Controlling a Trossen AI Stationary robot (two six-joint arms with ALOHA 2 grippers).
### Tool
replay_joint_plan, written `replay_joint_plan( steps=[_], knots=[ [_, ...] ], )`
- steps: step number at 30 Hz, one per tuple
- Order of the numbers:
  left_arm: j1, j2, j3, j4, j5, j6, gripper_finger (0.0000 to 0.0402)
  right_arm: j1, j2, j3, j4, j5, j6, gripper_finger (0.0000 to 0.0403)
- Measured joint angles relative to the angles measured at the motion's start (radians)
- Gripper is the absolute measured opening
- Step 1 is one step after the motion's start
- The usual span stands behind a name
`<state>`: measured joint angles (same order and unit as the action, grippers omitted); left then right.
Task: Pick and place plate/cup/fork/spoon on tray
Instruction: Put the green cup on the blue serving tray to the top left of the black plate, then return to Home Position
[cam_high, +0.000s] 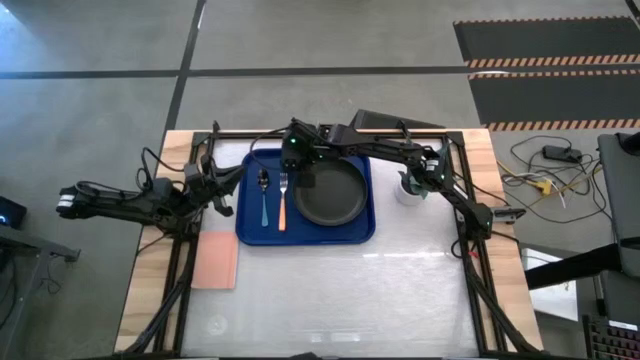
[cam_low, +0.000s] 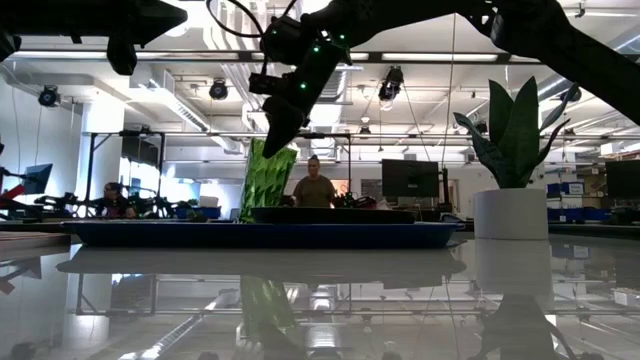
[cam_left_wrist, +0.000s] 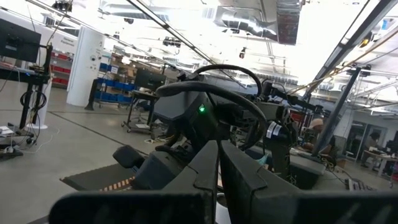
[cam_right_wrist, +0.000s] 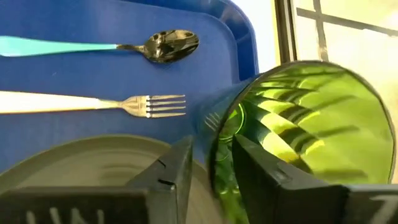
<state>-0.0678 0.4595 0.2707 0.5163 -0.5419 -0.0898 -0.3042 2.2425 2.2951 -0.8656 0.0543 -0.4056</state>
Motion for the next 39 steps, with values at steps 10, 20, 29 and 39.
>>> replay_joint_plan(
  steps=[10, 20, 29, 39],
  knots=[
    [0.0, 0.0, 0.001, 0.0, -0.002, 0.0, 0.0, -0.004, 0.0, 0.0, 0.03, 0.001, 0.018, 0.0132],
    [0.0, 0.0, 0.001, 0.0, -0.007, 0.0, 0.0, -0.004, -0.002, 0.001, 0.067, 0.001, 0.029, 0.0134],
    [0.0, 0.0, 0.001, 0.0, -0.006, 0.0, 0.0, -0.004, -0.006, 0.001, 0.096, 0.0, 0.04, 0.0154],
    [0.0, 0.0, 0.001, 0.0, 0.001, 0.0, 0.0, -0.001, -0.039, 0.002, 0.103, -0.001, 0.048, 0.0156]
  ],
)
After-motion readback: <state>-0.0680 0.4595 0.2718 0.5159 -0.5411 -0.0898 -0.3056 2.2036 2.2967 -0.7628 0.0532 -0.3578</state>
